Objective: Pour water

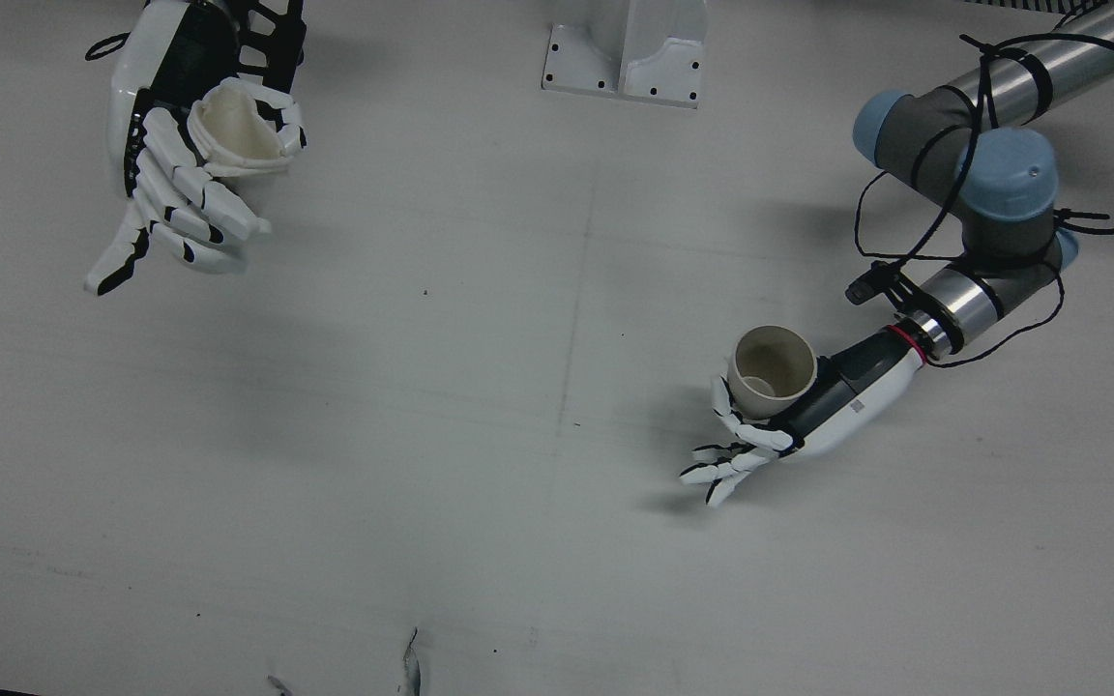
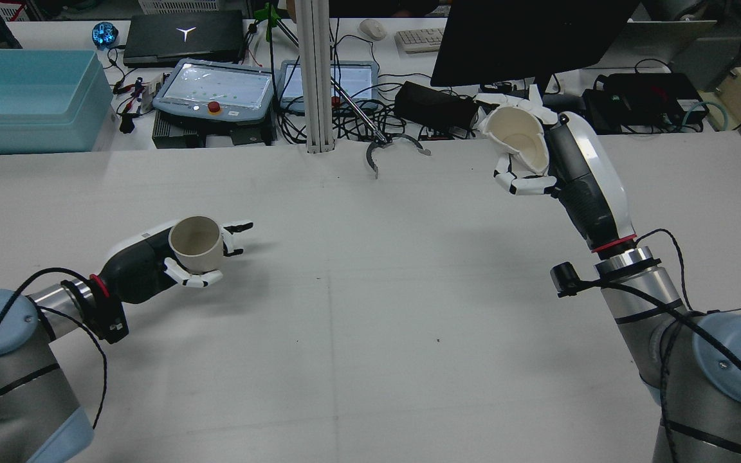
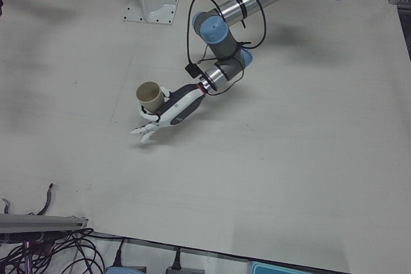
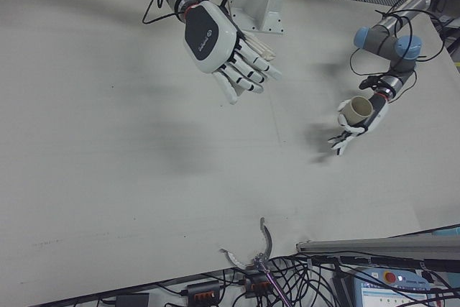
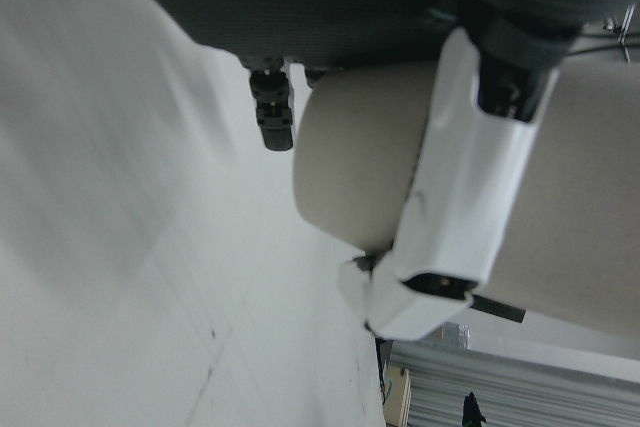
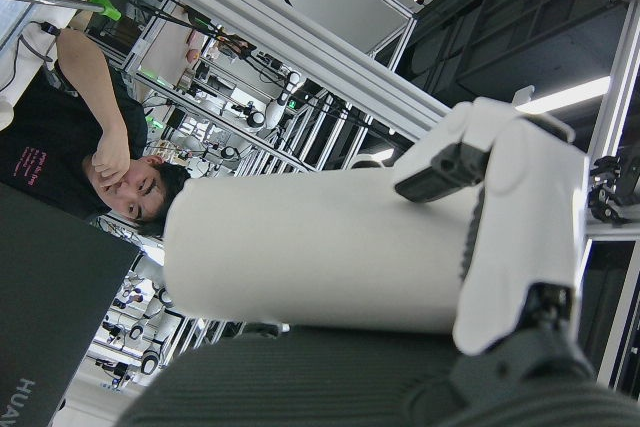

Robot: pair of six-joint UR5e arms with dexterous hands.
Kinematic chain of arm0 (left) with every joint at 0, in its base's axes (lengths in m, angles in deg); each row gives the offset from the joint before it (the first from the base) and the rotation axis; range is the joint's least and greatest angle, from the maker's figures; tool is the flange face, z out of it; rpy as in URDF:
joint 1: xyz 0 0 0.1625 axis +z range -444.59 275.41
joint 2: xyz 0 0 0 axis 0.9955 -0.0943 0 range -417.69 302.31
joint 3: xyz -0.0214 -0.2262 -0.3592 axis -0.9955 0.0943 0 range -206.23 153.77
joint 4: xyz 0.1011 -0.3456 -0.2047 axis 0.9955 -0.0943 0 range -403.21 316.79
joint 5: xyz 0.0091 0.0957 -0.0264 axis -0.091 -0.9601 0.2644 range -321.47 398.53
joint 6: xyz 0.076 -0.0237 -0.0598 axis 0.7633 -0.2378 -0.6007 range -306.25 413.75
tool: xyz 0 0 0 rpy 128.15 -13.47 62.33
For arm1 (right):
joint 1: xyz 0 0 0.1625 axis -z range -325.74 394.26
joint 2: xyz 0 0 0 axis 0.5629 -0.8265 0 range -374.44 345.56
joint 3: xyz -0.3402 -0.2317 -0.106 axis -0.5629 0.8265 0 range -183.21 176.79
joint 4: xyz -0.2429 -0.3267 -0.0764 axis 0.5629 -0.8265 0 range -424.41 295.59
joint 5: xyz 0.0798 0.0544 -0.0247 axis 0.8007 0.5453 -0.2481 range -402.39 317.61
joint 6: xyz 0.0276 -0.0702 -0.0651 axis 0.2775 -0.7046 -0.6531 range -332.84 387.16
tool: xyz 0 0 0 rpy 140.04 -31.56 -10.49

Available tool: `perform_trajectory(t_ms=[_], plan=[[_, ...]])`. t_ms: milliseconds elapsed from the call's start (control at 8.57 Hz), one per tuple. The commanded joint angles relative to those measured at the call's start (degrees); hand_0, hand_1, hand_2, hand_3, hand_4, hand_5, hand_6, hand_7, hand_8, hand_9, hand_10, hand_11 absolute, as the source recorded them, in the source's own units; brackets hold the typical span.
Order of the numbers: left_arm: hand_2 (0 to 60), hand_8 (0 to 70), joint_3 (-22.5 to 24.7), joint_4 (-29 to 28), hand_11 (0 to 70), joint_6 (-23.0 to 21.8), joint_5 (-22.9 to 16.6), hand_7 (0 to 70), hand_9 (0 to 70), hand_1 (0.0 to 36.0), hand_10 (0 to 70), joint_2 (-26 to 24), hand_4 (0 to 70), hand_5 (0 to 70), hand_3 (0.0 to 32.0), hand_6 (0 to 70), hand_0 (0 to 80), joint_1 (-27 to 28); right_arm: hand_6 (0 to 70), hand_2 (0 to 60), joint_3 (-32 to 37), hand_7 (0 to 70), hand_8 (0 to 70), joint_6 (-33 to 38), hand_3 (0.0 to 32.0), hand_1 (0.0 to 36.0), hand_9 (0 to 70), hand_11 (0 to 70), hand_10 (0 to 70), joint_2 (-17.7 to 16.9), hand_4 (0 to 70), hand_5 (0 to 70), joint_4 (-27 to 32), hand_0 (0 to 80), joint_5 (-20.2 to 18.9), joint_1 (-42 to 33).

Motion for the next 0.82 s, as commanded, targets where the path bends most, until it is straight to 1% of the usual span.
perform_trajectory(t_ms=[0, 117, 233, 350, 467, 583, 700], plan=[[60.0, 3.4, -5.0, -10.5, 19.6, 0.6, 0.6, 10.7, 0.7, 36.0, 10.8, 15.4, 70.0, 70.0, 0.0, 15.1, 80.0, -15.2, 38.4, 60.0, 0.0, 40.6, 25.6, 9.2, 0.0, 36.0, 33.4, 0.0, 0.0, -3.3, 25.0, 14.8, -0.4, 56.9, -0.1, -2.4], [60.0, 2.5, -7.5, -13.5, 19.6, 0.8, 0.5, 8.9, 0.3, 36.0, 10.8, 17.6, 70.0, 70.0, 0.0, 12.9, 80.0, -20.2, 36.4, 60.0, 0.0, 38.0, 24.2, 14.7, 0.0, 36.0, 31.5, 0.0, 0.0, -4.1, 21.5, 14.5, -0.6, 56.6, 0.2, -2.5], [60.0, 2.1, -8.3, -15.7, 19.6, 1.1, 0.5, 8.3, 0.2, 36.0, 10.8, 20.9, 70.0, 70.0, 0.0, 12.1, 80.0, -21.5, 32.9, 60.0, 0.1, 35.8, 23.8, 19.5, 0.0, 36.0, 31.3, 0.0, 0.0, -7.2, 18.8, 13.9, -0.6, 55.9, 0.4, -3.4], [60.0, 2.4, -12.1, -20.1, 19.7, 1.1, 0.7, 8.6, 0.3, 36.0, 10.8, 22.5, 70.0, 70.0, 0.0, 12.6, 80.0, -21.6, 32.9, 60.0, -0.2, 35.6, 24.6, 20.9, 0.0, 36.0, 32.3, 0.0, 0.0, -11.2, 20.2, 13.8, -0.6, 55.3, 0.5, -4.5], [60.0, 2.5, -18.7, -27.8, 19.9, 0.8, 0.7, 9.0, 0.4, 36.0, 11.0, 22.4, 70.0, 70.0, 0.0, 12.8, 80.0, -21.5, 33.7, 60.0, 0.1, 38.0, 25.2, 21.6, 0.0, 36.0, 33.3, 0.0, 0.0, -13.3, 22.2, 13.7, -0.6, 55.4, 0.5, -4.4], [60.0, 3.3, -20.6, -30.5, 19.9, 0.8, 0.7, 9.4, 0.4, 36.0, 11.0, 22.1, 70.0, 70.0, 0.0, 13.2, 80.0, -21.3, 32.8, 60.0, 1.6, 37.0, 24.7, 21.6, 0.0, 35.9, 32.6, 0.0, 0.0, -13.0, 20.1, 13.6, -0.6, 55.0, 0.5, -4.2], [60.0, 2.7, -20.7, -31.3, 19.5, 1.0, 0.7, 12.2, 1.0, 36.0, 10.7, 22.2, 67.6, 70.0, 0.0, 13.5, 80.0, -21.2, 32.0, 60.0, 2.2, 36.4, 24.4, 21.5, 0.0, 35.5, 32.3, 0.0, 0.0, -12.2, 18.7, 13.4, -0.6, 54.8, 0.4, -3.5]])
